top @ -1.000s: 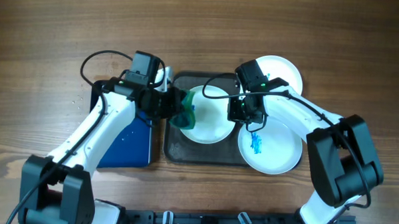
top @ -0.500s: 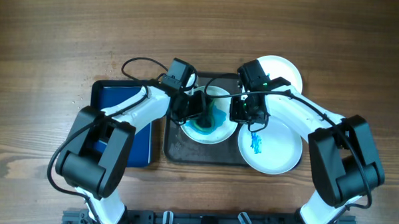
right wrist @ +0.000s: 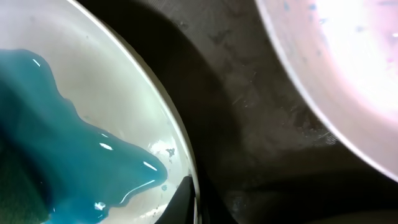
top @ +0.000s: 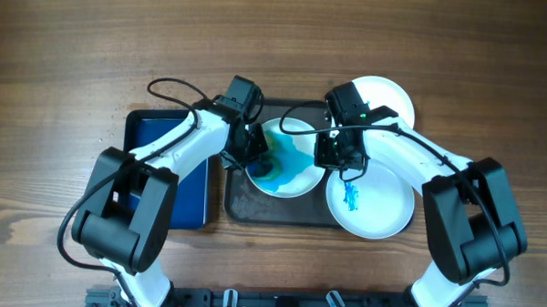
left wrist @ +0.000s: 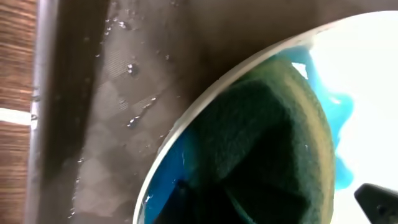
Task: Clean dirty plates on tray and stack at the side
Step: 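Scrub the plate surface with the sponge in the left gripper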
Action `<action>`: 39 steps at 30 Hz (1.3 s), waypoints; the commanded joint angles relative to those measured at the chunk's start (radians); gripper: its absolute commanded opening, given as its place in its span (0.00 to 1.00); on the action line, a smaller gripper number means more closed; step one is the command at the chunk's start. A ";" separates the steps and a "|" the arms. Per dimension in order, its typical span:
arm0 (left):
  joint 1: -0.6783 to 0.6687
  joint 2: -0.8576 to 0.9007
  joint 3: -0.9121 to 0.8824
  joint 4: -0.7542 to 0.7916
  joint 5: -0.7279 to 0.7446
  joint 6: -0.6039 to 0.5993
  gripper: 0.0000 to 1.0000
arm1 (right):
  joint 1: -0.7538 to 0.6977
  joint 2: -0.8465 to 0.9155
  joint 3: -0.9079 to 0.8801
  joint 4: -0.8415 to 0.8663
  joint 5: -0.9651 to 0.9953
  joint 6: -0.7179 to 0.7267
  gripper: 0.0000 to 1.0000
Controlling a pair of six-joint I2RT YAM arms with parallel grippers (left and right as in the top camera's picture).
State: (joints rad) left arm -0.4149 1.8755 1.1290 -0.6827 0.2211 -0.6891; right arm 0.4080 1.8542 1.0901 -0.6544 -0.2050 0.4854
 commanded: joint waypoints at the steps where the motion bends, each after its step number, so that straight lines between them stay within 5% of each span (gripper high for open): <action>1: -0.010 0.068 -0.074 -0.064 -0.142 0.173 0.04 | -0.003 0.007 -0.013 -0.019 0.068 -0.013 0.04; 5: -0.108 0.068 -0.052 -0.055 -0.002 0.340 0.04 | -0.003 0.007 -0.013 -0.016 0.068 -0.013 0.04; 9: -0.220 0.068 -0.014 -0.010 0.102 0.353 0.04 | -0.003 0.007 -0.013 -0.016 0.068 -0.014 0.04; 20: -0.208 0.068 0.001 0.268 0.203 0.157 0.04 | -0.003 0.007 -0.013 -0.024 0.067 -0.014 0.04; 27: -0.164 0.070 0.001 0.406 0.002 -0.010 0.04 | -0.003 0.007 -0.013 -0.051 0.068 -0.015 0.04; 32: -0.133 0.070 0.001 0.240 -0.265 -0.056 0.04 | -0.003 0.007 -0.013 -0.055 0.068 -0.015 0.04; 39: -0.067 0.069 0.001 -0.042 -0.414 -0.060 0.04 | -0.003 0.007 -0.013 -0.053 0.068 -0.015 0.04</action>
State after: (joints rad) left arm -0.5400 1.9003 1.1793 -0.6167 0.0650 -0.7303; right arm 0.4049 1.8473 1.0901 -0.6846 -0.1829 0.4709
